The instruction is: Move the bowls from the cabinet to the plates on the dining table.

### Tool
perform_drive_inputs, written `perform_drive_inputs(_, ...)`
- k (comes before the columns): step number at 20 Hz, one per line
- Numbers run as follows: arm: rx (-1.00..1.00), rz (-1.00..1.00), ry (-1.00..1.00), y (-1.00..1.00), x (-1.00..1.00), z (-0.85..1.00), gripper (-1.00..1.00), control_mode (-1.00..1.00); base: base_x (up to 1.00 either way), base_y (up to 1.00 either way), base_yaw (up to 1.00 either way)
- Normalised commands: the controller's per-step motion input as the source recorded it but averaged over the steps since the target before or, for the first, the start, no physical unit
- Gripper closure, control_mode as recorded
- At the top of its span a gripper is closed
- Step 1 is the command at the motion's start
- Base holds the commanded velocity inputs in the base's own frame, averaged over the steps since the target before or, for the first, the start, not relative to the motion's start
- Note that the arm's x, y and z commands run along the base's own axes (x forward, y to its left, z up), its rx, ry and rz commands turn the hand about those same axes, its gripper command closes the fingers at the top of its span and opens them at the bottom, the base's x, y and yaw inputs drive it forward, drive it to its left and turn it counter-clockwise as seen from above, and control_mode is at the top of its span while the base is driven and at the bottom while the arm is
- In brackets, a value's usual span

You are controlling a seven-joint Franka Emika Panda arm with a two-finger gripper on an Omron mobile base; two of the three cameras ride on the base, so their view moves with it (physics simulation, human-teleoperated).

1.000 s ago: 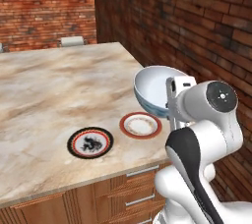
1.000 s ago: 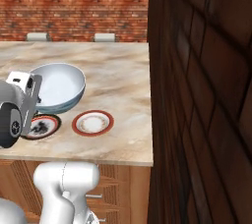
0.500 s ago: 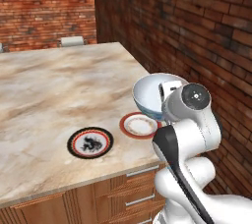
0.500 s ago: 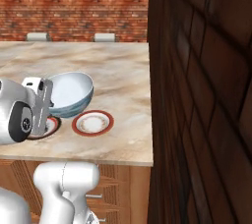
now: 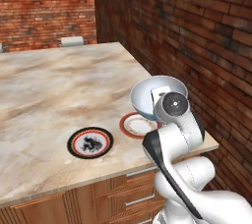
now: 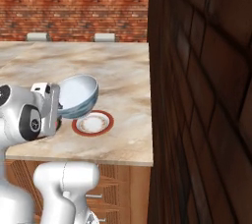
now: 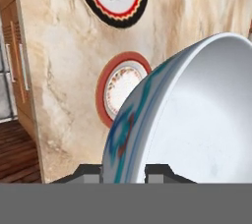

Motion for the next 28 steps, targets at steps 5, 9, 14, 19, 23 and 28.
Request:
perform_drive_inputs(5, 0.0, 0.0, -0.04, -0.01, 0.35, -0.44, 1.0, -1.0, 0.0, 0.0, 0.0)
perform_drive_inputs(9, 0.0, 0.01, -0.03, 0.0, 0.16, -0.31, 1.0, -1.0, 0.0, 0.0, 0.0)
perform_drive_inputs(14, 0.03, 0.03, -0.01, 0.0, 0.06, -0.28, 1.0, -1.0, 0.0, 0.0, 0.0)
perform_drive_inputs(19, 0.06, 0.03, 0.0, 0.0, 0.04, -0.32, 1.0, -1.0, 0.0, 0.0, 0.0)
perform_drive_inputs(23, 0.04, 0.03, 0.0, 0.0, 0.21, -0.5, 1.0, -1.0, 0.0, 0.0, 0.0)
perform_drive_inputs(28, 0.0, 0.0, 0.0, 0.0, 0.48, -0.41, 1.0, -1.0, 0.0, 0.0, 0.0)
